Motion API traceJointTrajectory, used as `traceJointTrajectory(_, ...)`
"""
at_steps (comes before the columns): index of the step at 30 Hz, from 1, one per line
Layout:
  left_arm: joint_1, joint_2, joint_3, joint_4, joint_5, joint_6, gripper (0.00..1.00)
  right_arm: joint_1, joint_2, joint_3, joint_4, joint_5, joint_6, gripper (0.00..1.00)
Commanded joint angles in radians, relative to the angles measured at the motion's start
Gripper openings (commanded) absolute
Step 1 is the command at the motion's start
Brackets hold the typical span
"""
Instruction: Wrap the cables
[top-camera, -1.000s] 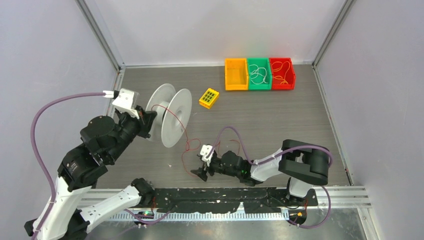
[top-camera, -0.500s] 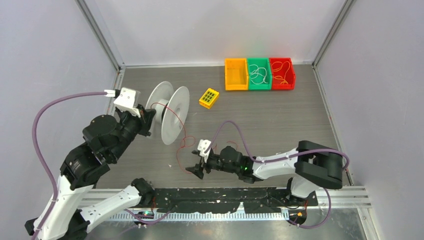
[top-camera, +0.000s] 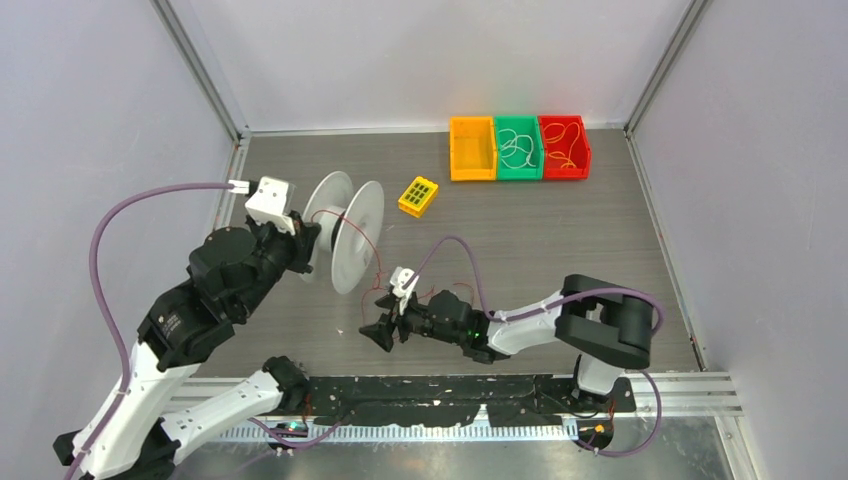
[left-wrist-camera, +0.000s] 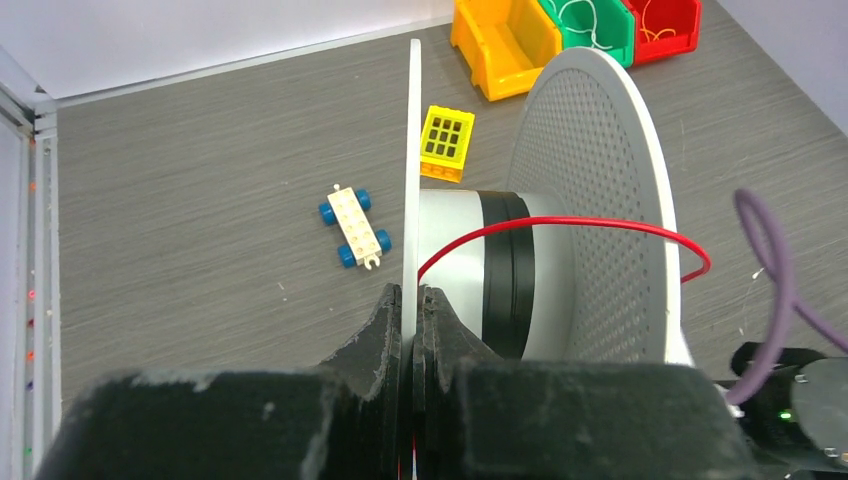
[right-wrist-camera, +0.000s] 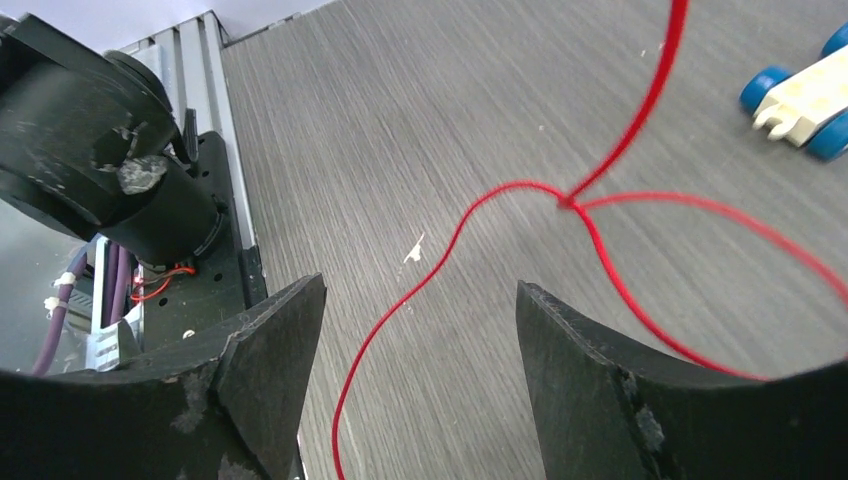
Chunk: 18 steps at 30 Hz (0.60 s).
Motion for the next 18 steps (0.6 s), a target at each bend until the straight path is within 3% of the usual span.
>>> traceJointTrajectory(1,-0.003,-0.003,0.033,0.127,-0.01,-0.042,0.0,0.004,0.094,0.041,0.133,0.006,0.094,0.74)
traceJointTrajectory(4,-0.003,0.004,0.061,0.122,-0.045,-0.017,0.0,0.009,0.133,0.034,0.145,0.019,0.117,0.7)
traceJointTrajectory(5,-0.003,0.007,0.078,0.117,-0.067,-0.004,0.0,0.009,0.138,0.018,0.148,0.028,0.119,0.63)
traceJointTrajectory(8,-0.003,0.024,0.136,0.109,-0.154,0.049,0.0,0.007,0.099,-0.032,0.164,0.127,0.116,0.21)
traceJointTrajectory(10,-0.003,0.044,0.191,0.089,-0.217,0.078,0.0,-0.022,0.054,-0.068,0.129,0.193,0.114,0.08)
traceJointTrajectory(18,-0.003,0.109,0.44,-0.007,-0.361,0.113,0.0,-0.297,-0.12,-0.175,-0.085,0.271,0.183,0.05)
